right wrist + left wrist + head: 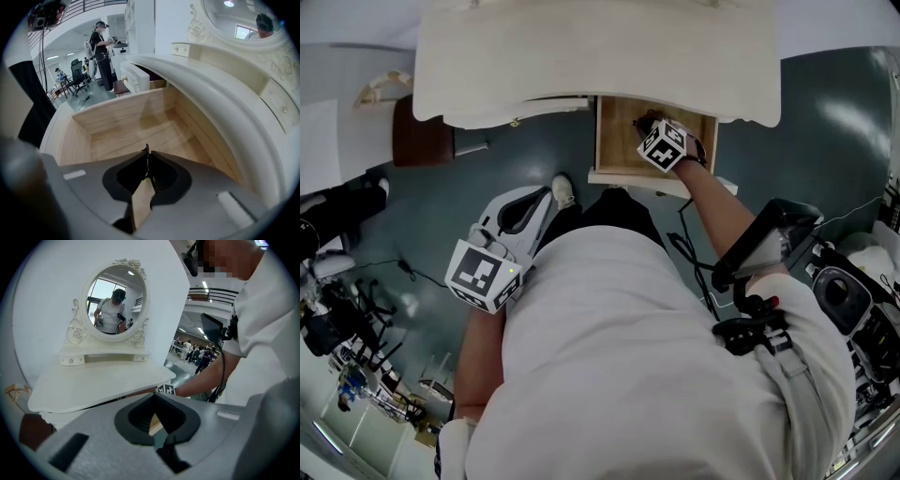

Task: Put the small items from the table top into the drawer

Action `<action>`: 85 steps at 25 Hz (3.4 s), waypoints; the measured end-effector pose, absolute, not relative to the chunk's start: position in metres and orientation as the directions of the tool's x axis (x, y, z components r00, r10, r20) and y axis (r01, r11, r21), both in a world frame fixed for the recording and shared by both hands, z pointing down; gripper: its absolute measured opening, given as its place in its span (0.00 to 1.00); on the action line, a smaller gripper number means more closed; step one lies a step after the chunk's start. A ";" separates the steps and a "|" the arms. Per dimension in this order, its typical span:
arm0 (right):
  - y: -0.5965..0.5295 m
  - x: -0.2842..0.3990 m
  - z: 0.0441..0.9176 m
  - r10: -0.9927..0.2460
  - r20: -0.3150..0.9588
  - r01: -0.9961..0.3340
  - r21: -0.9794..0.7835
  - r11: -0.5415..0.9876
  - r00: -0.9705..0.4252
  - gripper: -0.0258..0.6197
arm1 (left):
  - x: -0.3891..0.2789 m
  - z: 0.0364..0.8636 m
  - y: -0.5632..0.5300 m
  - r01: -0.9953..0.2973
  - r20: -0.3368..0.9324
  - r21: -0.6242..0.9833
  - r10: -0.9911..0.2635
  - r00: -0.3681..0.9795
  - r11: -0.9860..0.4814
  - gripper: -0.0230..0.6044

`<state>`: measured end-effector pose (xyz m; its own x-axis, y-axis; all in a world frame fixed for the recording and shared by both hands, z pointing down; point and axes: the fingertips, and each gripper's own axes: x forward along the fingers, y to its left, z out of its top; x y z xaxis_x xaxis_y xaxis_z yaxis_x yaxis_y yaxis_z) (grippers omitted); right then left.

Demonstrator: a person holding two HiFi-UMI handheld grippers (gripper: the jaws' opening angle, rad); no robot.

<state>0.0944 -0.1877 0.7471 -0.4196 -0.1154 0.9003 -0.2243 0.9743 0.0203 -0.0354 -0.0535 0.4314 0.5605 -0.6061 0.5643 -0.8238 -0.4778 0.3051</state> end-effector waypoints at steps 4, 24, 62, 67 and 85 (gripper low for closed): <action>-0.186 0.094 0.748 -0.108 0.899 -0.218 0.014 0.976 -0.424 0.08 | -0.033 0.430 -0.053 -0.822 0.570 0.308 -0.599 0.562 -0.479 0.03; -0.191 0.096 0.747 -0.126 0.882 -0.262 0.003 0.965 -0.453 0.16 | -0.024 0.438 -0.062 -0.798 0.569 0.313 -0.571 0.592 -0.515 0.03; -0.052 0.067 0.575 -0.383 0.803 -0.572 0.065 0.818 -0.456 0.04 | -0.103 0.402 0.017 -0.629 0.383 0.273 -0.517 0.765 -0.728 0.04; -0.032 0.038 0.554 -0.407 0.776 -0.583 0.062 0.810 -0.483 0.04 | -0.125 0.411 0.029 -0.614 0.382 0.273 -0.502 0.776 -0.741 0.04; 0.016 -0.018 0.518 -0.441 0.705 -0.572 0.062 0.818 -0.554 0.04 | -0.146 0.438 0.060 -0.577 0.384 0.302 -0.457 0.802 -0.759 0.04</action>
